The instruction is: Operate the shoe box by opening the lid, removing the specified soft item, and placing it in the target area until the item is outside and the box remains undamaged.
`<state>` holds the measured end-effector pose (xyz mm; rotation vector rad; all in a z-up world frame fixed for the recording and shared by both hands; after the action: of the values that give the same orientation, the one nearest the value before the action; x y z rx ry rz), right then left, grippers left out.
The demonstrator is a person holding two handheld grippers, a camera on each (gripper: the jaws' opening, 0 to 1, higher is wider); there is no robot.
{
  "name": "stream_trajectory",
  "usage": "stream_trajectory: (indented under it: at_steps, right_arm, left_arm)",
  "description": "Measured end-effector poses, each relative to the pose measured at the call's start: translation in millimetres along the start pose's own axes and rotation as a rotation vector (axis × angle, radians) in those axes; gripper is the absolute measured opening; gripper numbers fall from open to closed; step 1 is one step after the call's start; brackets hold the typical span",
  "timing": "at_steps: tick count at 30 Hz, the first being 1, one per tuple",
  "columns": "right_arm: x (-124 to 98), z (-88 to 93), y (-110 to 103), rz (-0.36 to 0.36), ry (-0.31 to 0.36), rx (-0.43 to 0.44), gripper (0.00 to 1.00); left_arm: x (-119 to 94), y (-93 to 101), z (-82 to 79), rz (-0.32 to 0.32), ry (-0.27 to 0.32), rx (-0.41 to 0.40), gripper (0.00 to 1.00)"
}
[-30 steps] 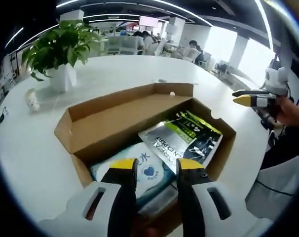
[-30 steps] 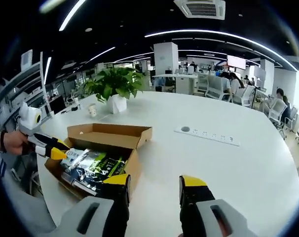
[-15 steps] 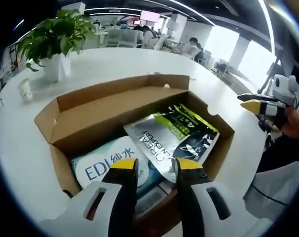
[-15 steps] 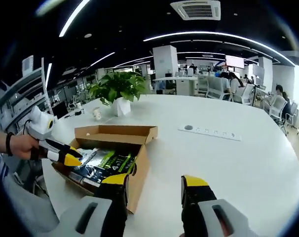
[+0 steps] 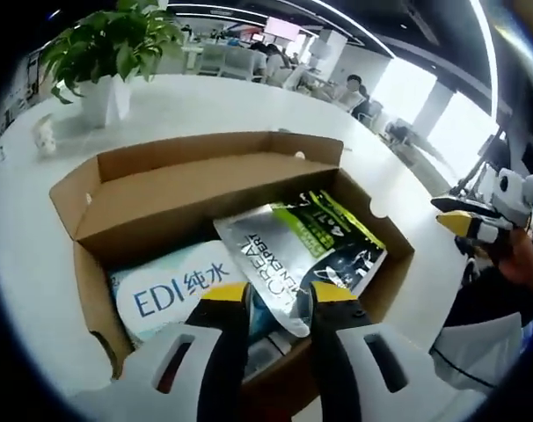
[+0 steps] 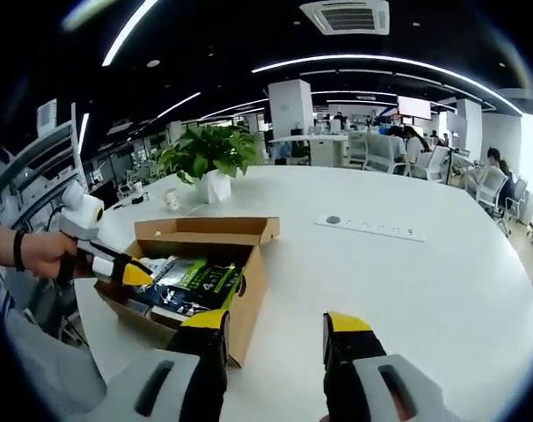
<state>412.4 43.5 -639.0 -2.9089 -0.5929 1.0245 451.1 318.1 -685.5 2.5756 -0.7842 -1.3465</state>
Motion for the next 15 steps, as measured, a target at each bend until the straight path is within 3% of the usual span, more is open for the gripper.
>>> stream_trajectory:
  at_steps: [15]
  right_arm:
    - [-9,10.9,9,0.020,-0.016,0.015,0.40]
  left_arm:
    - [3,1.2,-1.0,0.043,0.033,-0.165,0.23]
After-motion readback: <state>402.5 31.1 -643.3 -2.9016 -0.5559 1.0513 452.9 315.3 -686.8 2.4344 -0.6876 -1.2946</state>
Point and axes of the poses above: the point that each gripper's makers call its tool centre point, and the gripper's own axes: x roughly forward along the fingers, y roughly to its right, z roughly out of its underside, the point moved 5 cm from there along -x, roughly backward along the fingers, and after that the axes turned 6 degrees about -y, right-handed, at the moved point
